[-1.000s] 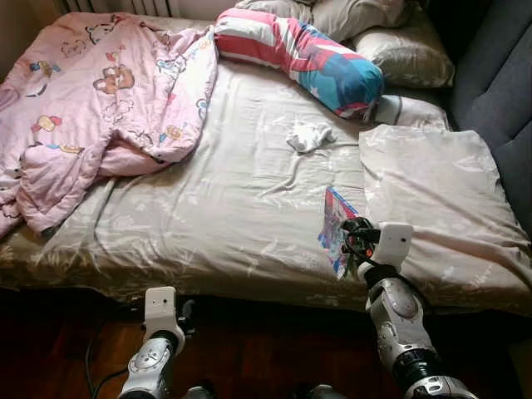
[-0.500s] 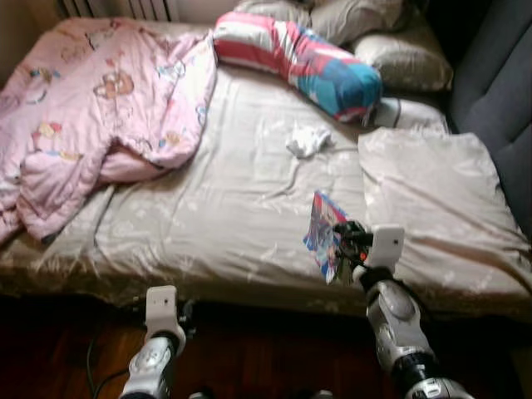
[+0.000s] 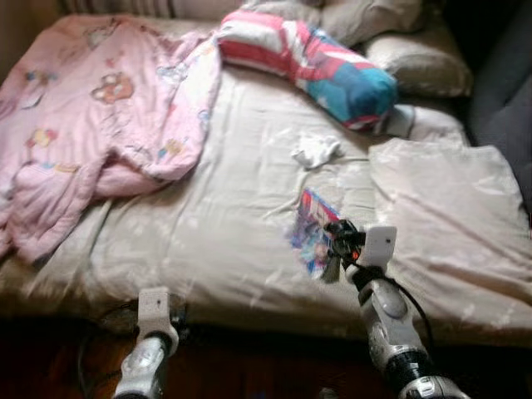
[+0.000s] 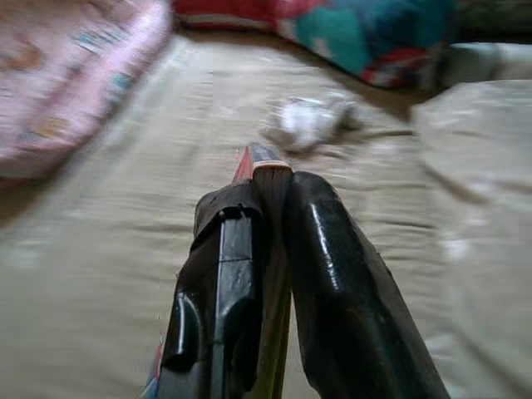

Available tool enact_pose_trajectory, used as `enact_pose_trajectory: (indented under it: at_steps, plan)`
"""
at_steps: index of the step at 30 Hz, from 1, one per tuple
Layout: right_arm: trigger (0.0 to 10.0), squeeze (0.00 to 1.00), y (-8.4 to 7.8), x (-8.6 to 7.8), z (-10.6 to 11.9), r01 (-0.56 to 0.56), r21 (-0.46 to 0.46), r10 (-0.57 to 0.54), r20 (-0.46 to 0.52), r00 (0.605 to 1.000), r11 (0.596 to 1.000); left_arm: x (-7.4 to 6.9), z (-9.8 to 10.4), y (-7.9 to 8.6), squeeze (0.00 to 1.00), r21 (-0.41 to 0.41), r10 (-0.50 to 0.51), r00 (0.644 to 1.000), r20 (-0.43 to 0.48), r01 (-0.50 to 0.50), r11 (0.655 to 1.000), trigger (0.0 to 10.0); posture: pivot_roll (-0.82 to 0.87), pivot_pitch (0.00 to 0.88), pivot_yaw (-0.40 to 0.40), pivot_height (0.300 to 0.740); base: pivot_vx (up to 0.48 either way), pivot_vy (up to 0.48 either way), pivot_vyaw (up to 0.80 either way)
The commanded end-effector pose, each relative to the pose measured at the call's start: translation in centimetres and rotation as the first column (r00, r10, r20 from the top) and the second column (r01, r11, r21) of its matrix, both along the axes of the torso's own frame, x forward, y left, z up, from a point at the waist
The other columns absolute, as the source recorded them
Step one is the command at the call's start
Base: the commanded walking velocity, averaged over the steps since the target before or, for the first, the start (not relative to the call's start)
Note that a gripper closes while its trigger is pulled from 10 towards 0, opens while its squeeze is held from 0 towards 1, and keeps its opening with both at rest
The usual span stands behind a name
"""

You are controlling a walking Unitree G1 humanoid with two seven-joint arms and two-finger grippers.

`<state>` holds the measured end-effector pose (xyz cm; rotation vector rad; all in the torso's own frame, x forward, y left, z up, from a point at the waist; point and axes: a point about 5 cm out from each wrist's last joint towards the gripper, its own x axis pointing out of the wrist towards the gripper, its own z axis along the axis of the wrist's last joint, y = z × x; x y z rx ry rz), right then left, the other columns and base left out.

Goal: Clean up the room

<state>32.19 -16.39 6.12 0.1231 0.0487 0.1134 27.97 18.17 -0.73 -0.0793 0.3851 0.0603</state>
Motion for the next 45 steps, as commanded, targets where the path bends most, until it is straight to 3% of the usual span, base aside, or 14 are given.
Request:
enact_pose_trajectory:
  at_steps: [1, 9, 14, 25, 35, 45]
  plan:
    - [10.0, 0.0, 0.9, 0.6, 1.0, -0.005, 0.015, 0.005, 0.046, 0.999, 1.0, -1.4, -1.1, 1.4, 0.0, 0.02, 0.03, 0.998, -0.048, -0.029, 0.999, 10.0, -0.05, 0.214, -0.039, 0.74, 0.307, 0.0, 0.0]
    - [10.0, 0.0, 0.2, 0.6, 0.6, 0.066, 0.036, -0.067, 0.01, 0.998, 0.997, -1.4, -1.1, 1.4, 0.0, 0.022, 0.032, 0.998, -0.045, -0.031, 0.999, 10.0, -0.05, 0.219, -0.04, 0.74, 0.097, 0.0, 0.0]
    - [10.0, 0.0, -0.1, 0.4, 0.0, 0.111, 0.101, -0.108, -0.034, 0.994, 0.989, -1.4, -1.0, 1.4, 0.0, 0.024, 0.031, 0.999, -0.045, -0.03, 0.999, 10.0, -0.05, 0.221, -0.038, 0.74, 0.0, 0.0, 0.0]
    - [10.0, 0.0, -0.5, 0.4, -0.4, 0.159, 0.083, -0.154, -0.065, 0.986, 0.984, -1.4, -1.1, 1.5, 0.0, 0.029, 0.029, 0.998, -0.047, -0.028, 0.999, 10.0, -0.05, 0.222, -0.036, 0.74, 0.0, 0.0, 0.0]
    - [10.0, 0.0, -0.8, 0.4, -0.5, 0.19, 0.08, -0.184, -0.083, 0.979, 0.978, -1.5, -1.1, 1.6, 0.0, 0.034, 0.029, 0.998, -0.048, -0.027, 0.999, 10.0, -0.04, 0.224, -0.034, 0.705, 0.0, 0.0, 0.0]
    - [10.0, 0.0, -0.7, 0.5, -0.4, 0.201, 0.118, -0.192, -0.078, 0.978, 0.972, -1.5, -1.1, 1.6, 0.0, 0.037, 0.026, 0.998, -0.049, -0.024, 0.999, 10.0, -0.04, 0.226, -0.031, 0.7, 0.0, 0.0, 0.0]
